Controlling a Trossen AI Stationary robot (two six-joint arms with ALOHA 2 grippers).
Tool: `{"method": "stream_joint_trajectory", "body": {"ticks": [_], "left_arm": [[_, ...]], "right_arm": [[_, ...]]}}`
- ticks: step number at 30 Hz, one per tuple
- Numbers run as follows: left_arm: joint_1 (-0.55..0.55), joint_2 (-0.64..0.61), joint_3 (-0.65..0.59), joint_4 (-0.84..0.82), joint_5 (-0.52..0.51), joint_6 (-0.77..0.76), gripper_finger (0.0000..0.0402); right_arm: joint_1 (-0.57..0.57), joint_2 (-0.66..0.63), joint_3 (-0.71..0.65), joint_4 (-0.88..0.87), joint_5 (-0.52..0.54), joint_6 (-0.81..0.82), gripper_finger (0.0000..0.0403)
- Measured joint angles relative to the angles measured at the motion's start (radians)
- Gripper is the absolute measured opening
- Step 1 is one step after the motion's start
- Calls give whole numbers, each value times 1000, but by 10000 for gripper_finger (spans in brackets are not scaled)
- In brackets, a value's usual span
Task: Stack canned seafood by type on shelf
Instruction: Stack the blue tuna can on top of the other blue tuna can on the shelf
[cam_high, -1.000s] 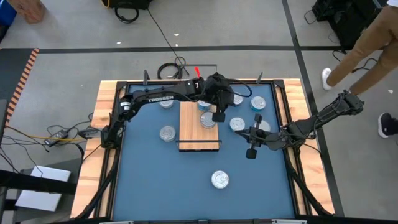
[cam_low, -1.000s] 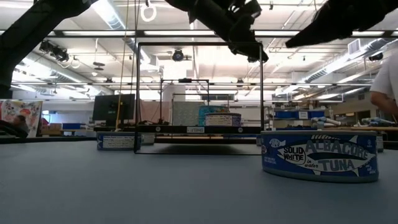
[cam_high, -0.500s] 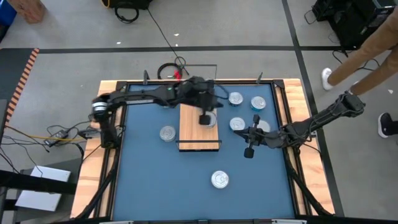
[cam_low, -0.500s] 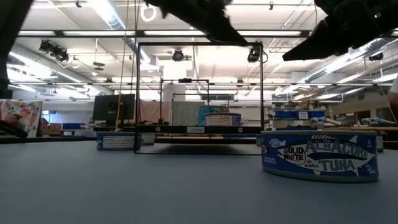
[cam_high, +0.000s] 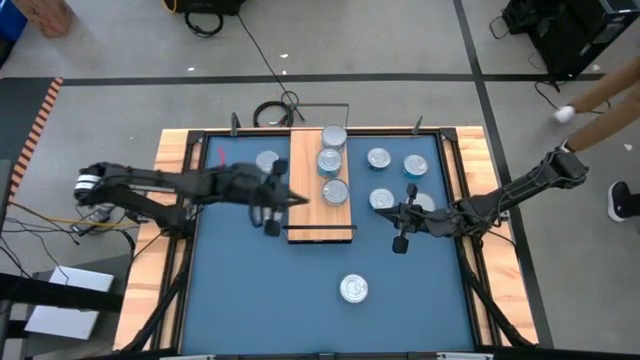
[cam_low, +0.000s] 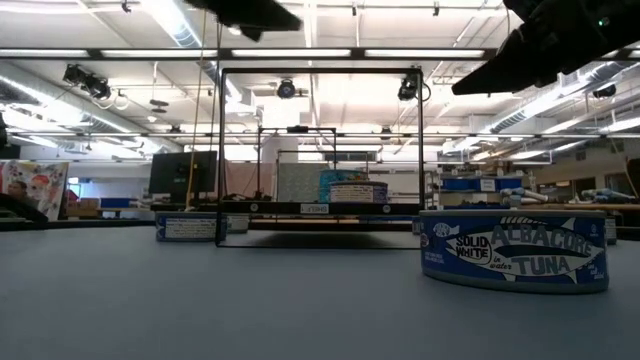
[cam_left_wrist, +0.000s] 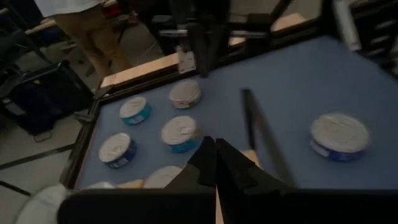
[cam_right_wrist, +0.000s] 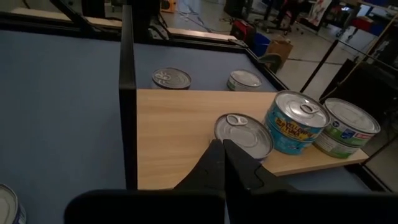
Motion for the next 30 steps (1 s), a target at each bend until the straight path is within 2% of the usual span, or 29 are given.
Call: {"method": "stream_joint_trajectory", "body": {"ticks": [5,13,18,24,30], "left_arm": [[-71,-106,-197,86,-8,-87,0],[-157,-159,-451,343,-21,-147,0],[-178,-158,-498,411,-58,-203,0],[-206,-159,-503,385,-134,-201,1],[-216,-155,-509,434,-139,-173,0]], "right_arm": [[0,0,0,0,0,25,5],[-6,0,2,68,-1,127,15],[-8,0,1,63,-77,134,12],[-5,0,17,36,-79,107,4],[-6,0,68,3,-73,53,2]]}}
